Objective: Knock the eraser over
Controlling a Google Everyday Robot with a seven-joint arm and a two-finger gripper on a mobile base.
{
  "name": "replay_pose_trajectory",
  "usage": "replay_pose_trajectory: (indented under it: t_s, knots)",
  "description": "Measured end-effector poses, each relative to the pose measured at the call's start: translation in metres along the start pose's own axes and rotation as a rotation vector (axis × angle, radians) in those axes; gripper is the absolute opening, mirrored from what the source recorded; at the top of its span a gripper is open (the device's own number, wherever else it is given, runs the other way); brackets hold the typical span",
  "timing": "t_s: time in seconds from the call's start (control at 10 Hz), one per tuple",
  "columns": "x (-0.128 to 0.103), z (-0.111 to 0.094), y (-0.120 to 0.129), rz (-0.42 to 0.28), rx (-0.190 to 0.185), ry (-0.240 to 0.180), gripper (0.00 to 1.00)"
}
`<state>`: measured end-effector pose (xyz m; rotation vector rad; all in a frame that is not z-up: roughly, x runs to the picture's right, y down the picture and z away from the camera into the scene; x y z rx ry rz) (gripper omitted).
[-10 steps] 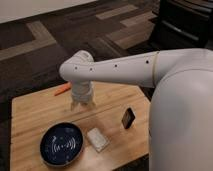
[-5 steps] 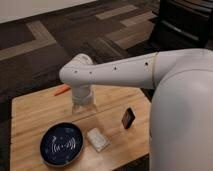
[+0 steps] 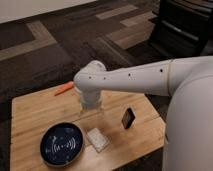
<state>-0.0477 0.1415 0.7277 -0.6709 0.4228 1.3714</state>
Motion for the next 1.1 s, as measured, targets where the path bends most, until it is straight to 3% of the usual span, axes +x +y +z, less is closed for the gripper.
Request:
replay_pose_trajectory:
  t_s: [0.3, 0.7, 1.1]
  knots:
    - [0.008, 0.007, -0.038, -0.001, -0.022, -0.001, 0.65]
    - [0.02, -0.007, -0.099, 0.082, 0.014, -0.027, 0.65]
    - [0.027, -0.011, -0.111, 0.111, 0.025, -0.031, 0.65]
